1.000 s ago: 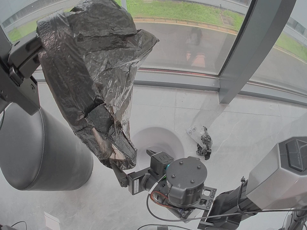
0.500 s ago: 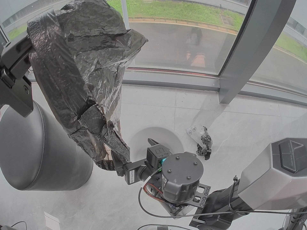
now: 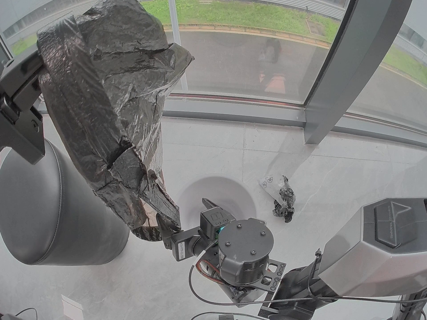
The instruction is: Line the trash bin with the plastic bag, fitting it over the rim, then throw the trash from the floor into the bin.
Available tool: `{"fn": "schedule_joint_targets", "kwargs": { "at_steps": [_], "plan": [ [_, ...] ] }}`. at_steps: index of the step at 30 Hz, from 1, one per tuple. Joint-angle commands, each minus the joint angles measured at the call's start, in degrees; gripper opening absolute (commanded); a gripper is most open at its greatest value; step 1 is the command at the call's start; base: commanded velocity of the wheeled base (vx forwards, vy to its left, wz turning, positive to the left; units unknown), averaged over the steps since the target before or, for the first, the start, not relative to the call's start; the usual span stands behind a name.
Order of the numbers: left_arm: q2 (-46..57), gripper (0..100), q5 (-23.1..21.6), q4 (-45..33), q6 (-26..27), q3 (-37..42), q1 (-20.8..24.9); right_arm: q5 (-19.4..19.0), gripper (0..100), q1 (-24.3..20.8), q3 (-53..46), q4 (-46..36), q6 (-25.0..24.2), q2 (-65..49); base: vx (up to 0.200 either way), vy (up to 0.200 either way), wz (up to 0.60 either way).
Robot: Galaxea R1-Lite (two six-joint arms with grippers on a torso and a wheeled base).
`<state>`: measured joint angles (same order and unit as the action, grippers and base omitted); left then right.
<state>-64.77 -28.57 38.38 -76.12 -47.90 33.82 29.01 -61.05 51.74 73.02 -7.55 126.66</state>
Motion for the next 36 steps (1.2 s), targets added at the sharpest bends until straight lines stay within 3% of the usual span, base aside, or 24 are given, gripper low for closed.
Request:
{"fn": "schedule_joint_targets", "kwargs": {
  "at_steps": [1, 13, 16, 19, 20, 21, 22, 23, 27, 31, 36],
  "plan": [
    [0.6, 0, -0.1, 0.0, -0.4, 0.0, 0.0, 0.0, 0, 0.0, 0.4, 0.1, -0.1, 1.0, 0.0, 0.0, 0.0],
    [0.6, 0, -0.2, 0.0, -0.4, 0.2, -0.2, 0.0, 0, -0.1, -0.2, 1.2, 0.0, 0.4, 0.0, 0.0, 0.0],
    [0.6, 0, -0.3, 0.0, -0.3, 0.3, -0.6, -1.2, 0, -0.1, -4.6, 0.5, 0.3, -0.7, 0.0, 0.0, 0.0],
    [0.6, 0, -0.6, 0.0, -0.3, 0.7, -1.6, -8.7, 0, 0.3, -10.7, -1.2, 1.5, -3.8, 0.0, 0.0, 0.0],
    [0.6, 0, -0.6, 0.0, -0.3, 0.7, -1.6, -8.7, 0, 0.3, -10.7, -1.2, 1.5, -3.8, 0.0, 0.0, 0.0],
    [0.6, 0, -1.7, 0.1, -0.2, 1.5, -2.5, -16.2, 0, 0.9, -14.2, -3.9, 1.7, -7.2, 0.0, 0.0, 0.0],
    [0.6, 0, -1.8, 0.1, -0.1, 1.6, -2.5, -16.6, 0, 1.0, -14.4, -4.0, 1.7, -7.5, 0.0, 0.0, 0.0],
    [0.4, 0, -2.1, 0.1, -0.2, 1.8, -3.3, -21.6, 0, 2.6, -16.0, -7.6, 1.7, -10.0, 0.0, 0.0, 0.0],
    [0.1, 0, -2.3, 0.1, -0.3, 1.9, -4.8, -31.2, 0, 7.3, -16.1, -16.2, 1.3, -15.3, 0.0, 0.0, 0.0],
    [0.0, 0, -2.4, 0.1, -0.1, 2.5, -5.3, -37.5, 0, 11.3, -15.5, -23.5, 1.2, -19.0, 0.0, 0.0, 0.0],
    [-3.1, 0, -2.5, 0.1, 0.1, 2.9, -8.4, -45.0, 0, 15.8, -11.5, -38.4, 1.1, -22.9, 0.0, 0.0, 0.0]
  ]
}}
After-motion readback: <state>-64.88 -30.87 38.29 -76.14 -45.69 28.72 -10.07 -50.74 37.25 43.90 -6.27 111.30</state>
